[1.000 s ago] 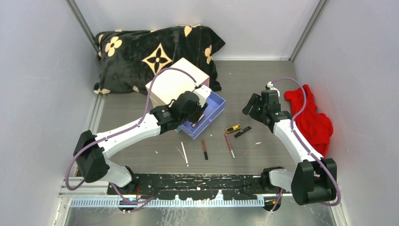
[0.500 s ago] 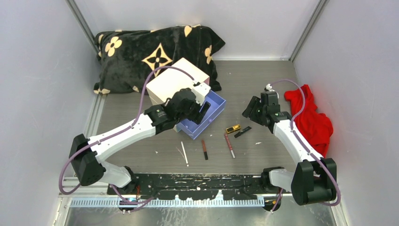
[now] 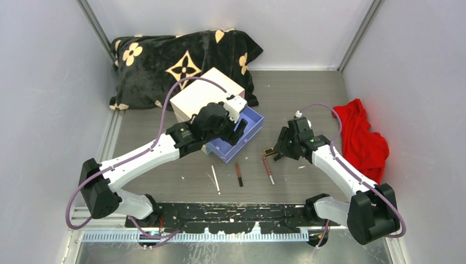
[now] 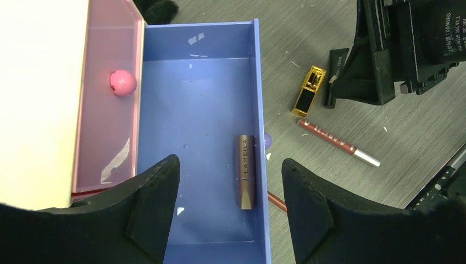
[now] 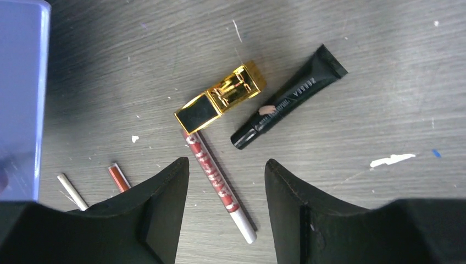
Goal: Organize the makeup
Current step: Place the lipstick in the drawer, then pick up the makeup from the center of the board, then place the makeup in the drawer, then pick up the lipstick at the center of the board.
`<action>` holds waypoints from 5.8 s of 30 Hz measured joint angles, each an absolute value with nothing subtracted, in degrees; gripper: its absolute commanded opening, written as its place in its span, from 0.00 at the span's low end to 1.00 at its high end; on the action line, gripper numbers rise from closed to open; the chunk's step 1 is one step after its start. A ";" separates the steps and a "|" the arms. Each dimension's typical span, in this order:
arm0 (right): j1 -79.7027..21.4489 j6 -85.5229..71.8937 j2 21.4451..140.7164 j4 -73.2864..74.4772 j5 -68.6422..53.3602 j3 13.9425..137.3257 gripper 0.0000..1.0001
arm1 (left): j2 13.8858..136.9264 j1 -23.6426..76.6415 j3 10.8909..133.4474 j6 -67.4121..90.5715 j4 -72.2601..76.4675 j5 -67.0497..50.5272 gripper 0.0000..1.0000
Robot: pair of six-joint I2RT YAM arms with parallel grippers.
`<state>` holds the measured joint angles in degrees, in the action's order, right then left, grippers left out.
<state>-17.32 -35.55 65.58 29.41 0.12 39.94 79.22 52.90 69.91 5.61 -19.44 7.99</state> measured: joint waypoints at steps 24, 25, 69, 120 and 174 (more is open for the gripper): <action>-18.72 -49.98 69.76 35.92 14.66 40.27 0.58 | 71.20 52.90 64.27 5.72 -16.53 1.48 0.69; -18.72 -50.04 69.73 35.77 15.09 40.25 0.58 | 70.96 52.90 64.27 5.65 -16.53 1.48 0.69; -18.70 -42.96 61.76 29.98 21.19 43.24 0.01 | 69.08 52.90 62.39 5.48 -17.04 0.91 0.69; -36.67 -34.11 89.95 25.54 -1.63 76.79 0.40 | 63.53 52.90 61.54 7.11 -20.45 11.55 0.69; -28.91 -57.58 81.78 31.14 16.49 50.54 0.64 | 61.65 52.90 60.60 6.79 -20.27 6.37 0.69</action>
<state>-28.91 -57.58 81.78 31.14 16.49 50.54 61.65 52.90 60.60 6.79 -20.27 6.37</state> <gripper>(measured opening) 0.639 0.688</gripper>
